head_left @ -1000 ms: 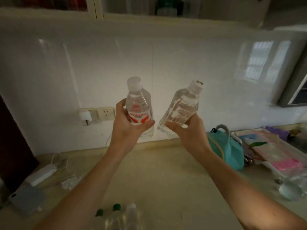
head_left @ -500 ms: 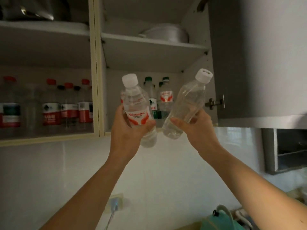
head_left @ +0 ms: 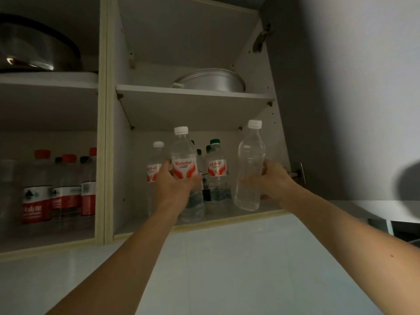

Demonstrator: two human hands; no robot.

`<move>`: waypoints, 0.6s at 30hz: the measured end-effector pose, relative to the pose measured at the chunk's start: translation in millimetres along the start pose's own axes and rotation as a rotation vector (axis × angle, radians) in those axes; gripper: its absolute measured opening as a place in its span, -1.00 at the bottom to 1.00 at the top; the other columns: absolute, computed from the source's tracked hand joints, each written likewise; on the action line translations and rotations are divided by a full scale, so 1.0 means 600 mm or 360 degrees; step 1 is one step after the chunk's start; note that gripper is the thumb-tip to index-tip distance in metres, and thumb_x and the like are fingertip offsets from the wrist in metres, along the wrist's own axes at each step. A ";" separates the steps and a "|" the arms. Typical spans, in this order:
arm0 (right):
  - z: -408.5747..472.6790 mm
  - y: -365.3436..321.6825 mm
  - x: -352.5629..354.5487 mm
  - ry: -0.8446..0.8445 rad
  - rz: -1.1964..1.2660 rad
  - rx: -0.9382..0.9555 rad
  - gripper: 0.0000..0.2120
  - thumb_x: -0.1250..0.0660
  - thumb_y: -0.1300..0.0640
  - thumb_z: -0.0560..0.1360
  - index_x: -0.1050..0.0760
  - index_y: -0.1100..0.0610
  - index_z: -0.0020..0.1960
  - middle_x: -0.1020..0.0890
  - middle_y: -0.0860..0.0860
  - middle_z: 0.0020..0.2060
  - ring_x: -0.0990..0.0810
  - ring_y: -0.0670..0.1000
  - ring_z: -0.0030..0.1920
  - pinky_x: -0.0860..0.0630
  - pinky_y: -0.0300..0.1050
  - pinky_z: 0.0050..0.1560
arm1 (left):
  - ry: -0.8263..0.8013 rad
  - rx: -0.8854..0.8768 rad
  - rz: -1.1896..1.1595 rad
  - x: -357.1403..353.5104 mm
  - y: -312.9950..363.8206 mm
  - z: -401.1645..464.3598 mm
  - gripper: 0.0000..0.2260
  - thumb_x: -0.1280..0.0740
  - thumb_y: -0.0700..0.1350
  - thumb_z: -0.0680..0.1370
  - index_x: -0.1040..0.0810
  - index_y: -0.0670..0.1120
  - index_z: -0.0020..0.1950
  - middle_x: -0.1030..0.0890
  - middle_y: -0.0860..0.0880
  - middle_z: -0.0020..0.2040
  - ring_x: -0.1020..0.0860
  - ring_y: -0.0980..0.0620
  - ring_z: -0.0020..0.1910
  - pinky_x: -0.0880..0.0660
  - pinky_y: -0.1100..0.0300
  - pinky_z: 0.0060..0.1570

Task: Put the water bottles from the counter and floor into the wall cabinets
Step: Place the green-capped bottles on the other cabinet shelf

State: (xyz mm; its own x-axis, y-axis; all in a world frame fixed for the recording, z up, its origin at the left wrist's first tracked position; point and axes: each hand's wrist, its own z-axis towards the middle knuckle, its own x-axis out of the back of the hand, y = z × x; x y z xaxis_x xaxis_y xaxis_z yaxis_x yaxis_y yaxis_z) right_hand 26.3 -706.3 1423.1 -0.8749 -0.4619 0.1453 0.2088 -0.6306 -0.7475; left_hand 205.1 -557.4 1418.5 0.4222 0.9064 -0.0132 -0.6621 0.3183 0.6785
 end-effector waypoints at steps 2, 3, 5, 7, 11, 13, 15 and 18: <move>0.019 0.011 0.002 -0.0053 -0.0027 -0.0052 -0.78 -0.54 0.15 0.43 -0.57 -0.12 -0.10 -0.67 -0.16 -0.31 -0.67 -0.09 -0.30 -0.50 -0.33 -0.53 | 0.0003 0.0006 -0.0017 -0.014 -0.009 0.004 -0.47 -0.56 -0.06 0.41 -0.46 0.07 0.33 -0.59 0.12 0.09 -0.59 0.09 0.02 -0.50 -0.11 0.18; 0.028 0.015 0.002 -0.0070 -0.0037 -0.0088 -0.79 -0.54 0.14 0.43 -0.57 -0.13 -0.11 -0.67 -0.17 -0.32 -0.67 -0.07 -0.29 -0.50 -0.30 -0.55 | -0.0008 0.0002 -0.0009 -0.021 -0.014 0.006 -0.47 -0.55 -0.06 0.43 -0.44 0.06 0.35 -0.59 0.08 0.16 -0.59 0.02 0.12 -0.49 -0.15 0.24; 0.040 0.021 0.000 -0.0093 -0.0058 -0.0159 -0.79 -0.54 0.11 0.43 -0.55 -0.13 -0.11 -0.65 -0.15 -0.28 -0.64 -0.06 -0.24 -0.51 -0.26 -0.54 | -0.0035 -0.0027 0.0054 -0.033 -0.021 0.004 -0.50 -0.52 -0.03 0.46 -0.43 0.06 0.36 -0.57 0.06 0.23 -0.56 -0.01 0.21 -0.45 -0.15 0.29; 0.052 0.031 -0.002 -0.0119 -0.0081 -0.0162 -0.78 -0.53 0.08 0.44 -0.52 -0.13 -0.06 -0.65 -0.12 -0.16 -0.63 -0.07 -0.16 -0.54 -0.21 -0.42 | -0.0053 -0.0073 0.0099 -0.040 -0.028 0.003 -0.52 -0.50 -0.01 0.48 -0.44 0.05 0.35 -0.58 0.06 0.23 -0.56 -0.01 0.22 -0.43 -0.09 0.27; 0.064 0.057 -0.010 -0.0181 -0.0188 -0.0079 -0.79 -0.49 0.01 0.48 -0.49 -0.16 0.01 -0.62 -0.16 -0.10 -0.60 -0.14 -0.09 -0.49 -0.21 -0.21 | -0.0109 -0.0172 0.0244 -0.029 -0.036 0.001 -0.50 -0.51 0.00 0.47 -0.44 0.05 0.37 -0.59 0.05 0.22 -0.55 0.09 0.14 -0.45 -0.06 0.27; 0.067 0.063 -0.013 -0.0192 -0.0246 -0.0068 -0.78 -0.48 0.01 0.49 -0.48 -0.15 0.04 -0.60 -0.19 -0.14 -0.58 -0.17 -0.12 -0.46 -0.25 -0.24 | -0.0197 -0.0178 0.0340 -0.019 -0.039 0.000 -0.44 -0.54 -0.02 0.45 -0.42 0.06 0.39 -0.57 0.03 0.23 -0.56 0.06 0.16 -0.47 -0.08 0.29; 0.071 0.066 -0.010 -0.0208 -0.0297 -0.0049 -0.77 -0.49 0.01 0.48 -0.47 -0.16 0.02 -0.60 -0.21 -0.16 -0.59 -0.19 -0.15 -0.45 -0.28 -0.29 | -0.0277 -0.0165 0.0418 -0.012 -0.043 -0.002 -0.40 -0.55 -0.03 0.44 -0.39 0.07 0.42 -0.58 0.05 0.25 -0.56 0.03 0.21 -0.46 -0.07 0.30; 0.068 0.074 -0.004 -0.0269 -0.0333 -0.0007 -0.73 -0.52 0.07 0.45 -0.47 -0.21 -0.05 -0.63 -0.23 -0.21 -0.65 -0.26 -0.26 -0.47 -0.41 -0.40 | -0.0298 -0.0181 0.0470 -0.009 -0.049 -0.002 -0.45 -0.56 -0.01 0.42 -0.44 0.08 0.35 -0.61 0.15 0.16 -0.58 0.13 0.12 -0.48 0.02 0.24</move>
State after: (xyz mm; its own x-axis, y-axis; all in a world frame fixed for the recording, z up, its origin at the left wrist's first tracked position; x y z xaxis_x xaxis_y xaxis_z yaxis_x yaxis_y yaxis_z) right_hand 55.4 -758.3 1416.0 -0.8136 -0.4195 0.4026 0.0288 -0.7206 -0.6927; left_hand 221.5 -571.3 1398.1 0.3015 0.9006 0.3131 -0.8325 0.0886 0.5469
